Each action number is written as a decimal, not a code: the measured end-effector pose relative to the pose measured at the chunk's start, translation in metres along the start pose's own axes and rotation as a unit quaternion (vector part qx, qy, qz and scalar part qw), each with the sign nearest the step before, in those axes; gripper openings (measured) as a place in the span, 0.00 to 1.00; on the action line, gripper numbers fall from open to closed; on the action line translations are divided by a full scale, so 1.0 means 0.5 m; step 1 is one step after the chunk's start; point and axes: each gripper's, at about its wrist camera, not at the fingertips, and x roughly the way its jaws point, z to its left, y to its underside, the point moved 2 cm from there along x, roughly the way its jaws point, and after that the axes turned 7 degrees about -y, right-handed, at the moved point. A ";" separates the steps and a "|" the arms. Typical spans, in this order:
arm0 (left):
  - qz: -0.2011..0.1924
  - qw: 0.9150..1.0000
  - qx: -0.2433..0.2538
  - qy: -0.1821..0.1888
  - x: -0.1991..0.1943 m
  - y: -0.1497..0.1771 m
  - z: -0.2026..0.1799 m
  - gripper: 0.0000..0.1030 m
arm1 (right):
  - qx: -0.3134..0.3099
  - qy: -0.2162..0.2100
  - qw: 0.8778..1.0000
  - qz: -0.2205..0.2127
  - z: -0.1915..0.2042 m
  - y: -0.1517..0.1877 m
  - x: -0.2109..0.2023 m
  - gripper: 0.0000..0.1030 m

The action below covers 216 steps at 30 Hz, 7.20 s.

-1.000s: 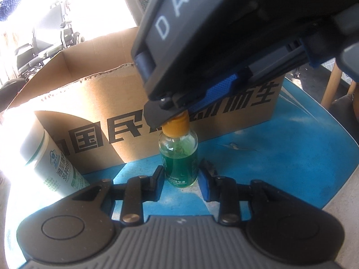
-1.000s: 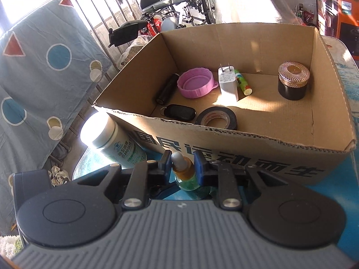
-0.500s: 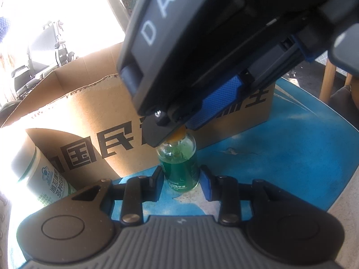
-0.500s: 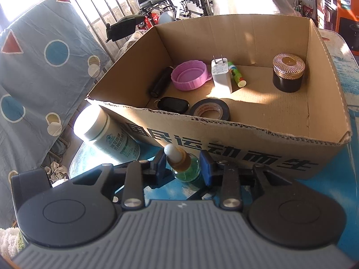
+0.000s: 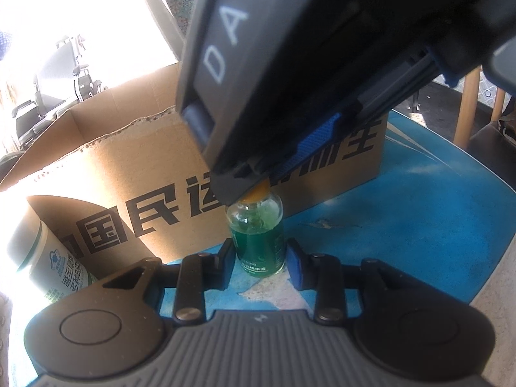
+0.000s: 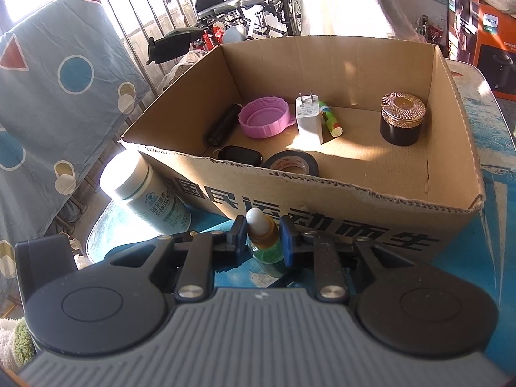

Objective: Organize rigid objects
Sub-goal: 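Lift the dropper bottle and carry it over the box, then lower the dropper bottle into the box and open the right gripper, then withdraw the right gripper and move it to the white plastic jar, then grasp the white plastic jar by its lid with the right gripper, then lift the white jar and carry it over the box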

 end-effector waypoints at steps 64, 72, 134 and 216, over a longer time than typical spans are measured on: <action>0.146 0.980 -0.114 0.074 0.205 -0.282 0.081 0.49 | 0.040 -0.024 0.998 0.042 -0.206 -0.274 0.114 0.19; 0.140 0.980 -0.120 0.074 0.182 -0.276 0.094 0.56 | 0.028 -0.020 0.998 0.054 -0.196 -0.265 0.139 0.21; 0.033 0.985 -0.165 -0.043 -0.087 -0.018 0.255 0.53 | 0.130 -0.145 0.981 -0.018 0.125 -0.065 0.101 0.33; -0.049 0.995 -0.075 0.047 -0.171 -0.327 0.079 0.53 | 0.074 -0.086 0.980 -0.163 0.025 -0.162 -0.308 0.40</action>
